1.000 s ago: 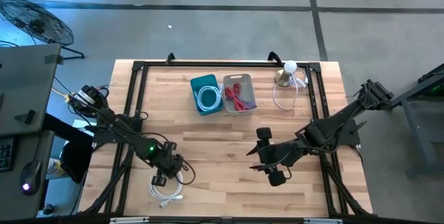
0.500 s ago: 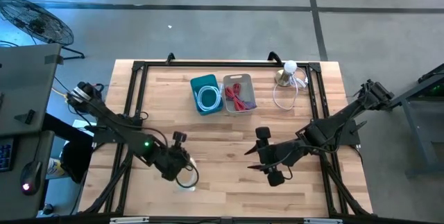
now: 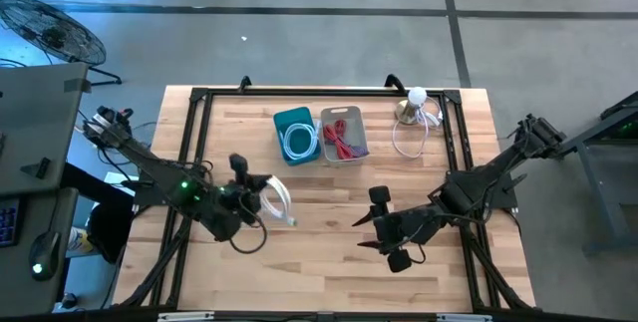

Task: Pick & Place USB Port
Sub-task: Put the white HDMI cable into the blue bin

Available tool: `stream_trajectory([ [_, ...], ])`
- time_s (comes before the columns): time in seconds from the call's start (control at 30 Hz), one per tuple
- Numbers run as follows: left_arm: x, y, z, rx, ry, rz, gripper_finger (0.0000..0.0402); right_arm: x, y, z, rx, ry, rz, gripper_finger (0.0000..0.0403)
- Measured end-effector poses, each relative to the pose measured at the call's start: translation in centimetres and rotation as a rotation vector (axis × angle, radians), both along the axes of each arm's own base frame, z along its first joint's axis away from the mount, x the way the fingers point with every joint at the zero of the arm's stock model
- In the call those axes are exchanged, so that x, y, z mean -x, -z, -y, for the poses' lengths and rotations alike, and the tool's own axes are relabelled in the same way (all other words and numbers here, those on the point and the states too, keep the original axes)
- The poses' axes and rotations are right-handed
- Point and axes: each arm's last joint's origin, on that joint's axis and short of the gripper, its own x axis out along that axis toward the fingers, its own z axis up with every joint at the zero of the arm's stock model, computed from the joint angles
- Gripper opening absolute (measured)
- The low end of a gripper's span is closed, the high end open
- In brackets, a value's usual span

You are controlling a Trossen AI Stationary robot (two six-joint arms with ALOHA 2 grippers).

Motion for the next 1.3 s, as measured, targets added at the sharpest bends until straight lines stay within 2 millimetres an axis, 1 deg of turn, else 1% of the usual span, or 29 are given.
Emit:
stream_trajectory([
  [0.1,0.6,-1.1,-0.9,-0.038,-0.047,0.051,0.0008,0.1,-0.1,-0.2,0.022,0.007,0.016,0.0201],
  [0.2,1.2,-2.1,-2.3,-0.013,-0.073,0.081,0.0008,0.2,-0.2,-0.4,0.044,0.015,0.036,0.0201],
  [0.37,1.3,-3.7,-4.8,0.028,-0.047,0.083,0.0008,0.1,-0.3,-0.5,0.063,0.009,0.058,0.0201],
  [0.53,1.0,-5.6,-8.0,0.06,0.025,0.121,0.0008,0.1,-0.4,-0.5,0.066,0.005,0.068,0.0201],
  [0.63,0.8,-6.2,-10.2,0.085,0.066,0.144,0.0008,0.1,-0.4,-0.5,0.066,0.005,0.068,0.0201],
  [0.73,0.4,-6.3,-12.4,0.12,0.097,0.175,0.0008,0.1,-0.5,-0.5,0.067,0.007,0.07,0.0201],
  [0.87,0.0,-4.9,-15.4,0.164,0.129,0.198,0.0008,0.4,-0.8,-0.3,0.071,0.01,0.084,0.0201],
  [1.03,0.3,-1.4,-19.1,0.243,0.168,0.263,0.0008,0.8,-1.5,0.0,0.069,0.004,0.104,0.0201],
  [1.17,1.0,1.2,-21.0,0.281,0.233,0.351,0.0008,1.1,-1.7,0.2,0.082,0.013,0.109,0.0201],
  [1.3,1.4,3.5,-22.3,0.3,0.275,0.397,0.0008,1.2,-1.8,0.5,0.144,0.049,0.121,0.0201],
])
